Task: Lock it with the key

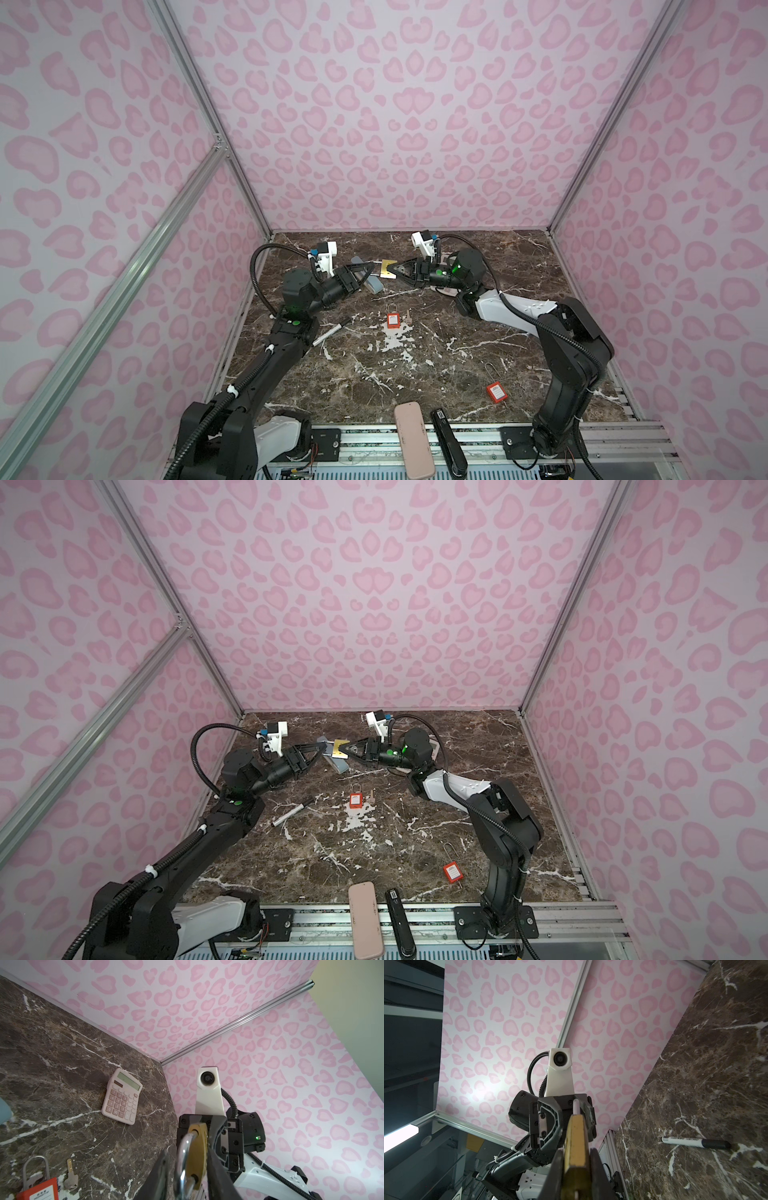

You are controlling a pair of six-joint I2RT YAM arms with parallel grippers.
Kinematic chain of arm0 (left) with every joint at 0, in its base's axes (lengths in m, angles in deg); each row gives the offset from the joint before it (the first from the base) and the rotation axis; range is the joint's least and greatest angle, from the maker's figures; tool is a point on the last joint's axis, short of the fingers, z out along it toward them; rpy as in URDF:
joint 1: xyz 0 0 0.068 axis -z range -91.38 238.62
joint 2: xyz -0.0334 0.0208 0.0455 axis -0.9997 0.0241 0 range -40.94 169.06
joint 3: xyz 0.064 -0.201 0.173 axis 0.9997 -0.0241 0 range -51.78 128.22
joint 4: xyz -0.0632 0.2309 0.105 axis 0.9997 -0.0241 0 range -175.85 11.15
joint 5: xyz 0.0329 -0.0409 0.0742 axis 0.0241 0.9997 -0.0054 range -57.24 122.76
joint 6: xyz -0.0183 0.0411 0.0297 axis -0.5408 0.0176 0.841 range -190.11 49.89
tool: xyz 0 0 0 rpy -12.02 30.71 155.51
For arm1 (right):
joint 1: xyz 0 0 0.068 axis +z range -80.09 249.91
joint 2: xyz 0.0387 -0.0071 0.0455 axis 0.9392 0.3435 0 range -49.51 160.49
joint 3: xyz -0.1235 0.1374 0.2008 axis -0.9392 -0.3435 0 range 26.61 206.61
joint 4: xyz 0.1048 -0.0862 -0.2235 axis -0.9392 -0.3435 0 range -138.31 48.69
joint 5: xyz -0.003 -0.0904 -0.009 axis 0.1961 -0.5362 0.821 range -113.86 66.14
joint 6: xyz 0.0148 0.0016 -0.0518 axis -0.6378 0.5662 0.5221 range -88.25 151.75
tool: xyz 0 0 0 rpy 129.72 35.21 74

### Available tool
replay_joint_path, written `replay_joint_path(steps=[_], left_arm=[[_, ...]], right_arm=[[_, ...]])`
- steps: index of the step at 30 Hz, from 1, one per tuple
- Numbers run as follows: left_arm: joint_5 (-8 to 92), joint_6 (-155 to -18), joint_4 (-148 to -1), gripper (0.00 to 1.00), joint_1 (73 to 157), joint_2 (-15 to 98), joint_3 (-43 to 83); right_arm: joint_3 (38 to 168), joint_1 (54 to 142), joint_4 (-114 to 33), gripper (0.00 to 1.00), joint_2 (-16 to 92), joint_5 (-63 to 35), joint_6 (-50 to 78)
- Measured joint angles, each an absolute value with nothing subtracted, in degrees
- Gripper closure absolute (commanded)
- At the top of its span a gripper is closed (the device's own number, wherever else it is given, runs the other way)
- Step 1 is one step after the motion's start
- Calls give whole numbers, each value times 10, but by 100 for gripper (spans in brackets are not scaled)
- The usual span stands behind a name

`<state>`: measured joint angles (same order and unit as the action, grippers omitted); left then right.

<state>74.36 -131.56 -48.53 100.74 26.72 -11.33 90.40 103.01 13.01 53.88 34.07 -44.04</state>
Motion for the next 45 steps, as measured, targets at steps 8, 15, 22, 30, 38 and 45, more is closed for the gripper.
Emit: replay_joint_path(steps=[8, 15, 22, 30, 38, 45], left_arm=[[755, -1298, -495, 57, 1007, 267, -102], [770, -1285, -506, 58, 1007, 267, -99], [778, -1279, -522, 72, 1007, 271, -96], [781, -1275, -523, 77, 1007, 272, -96], [786, -1272, -524, 77, 1007, 272, -96], [787, -1271, -524, 89, 1007, 272, -96]], right_arm=[[918, 1019, 22, 100, 516, 368, -366], [918, 1010, -27, 100, 502, 382, -330], [918, 1007, -34, 100, 501, 391, -325], [918, 1005, -17, 100, 502, 394, -346], [918, 999, 13, 100, 508, 396, -377], [920, 999, 17, 100, 508, 398, -380]])
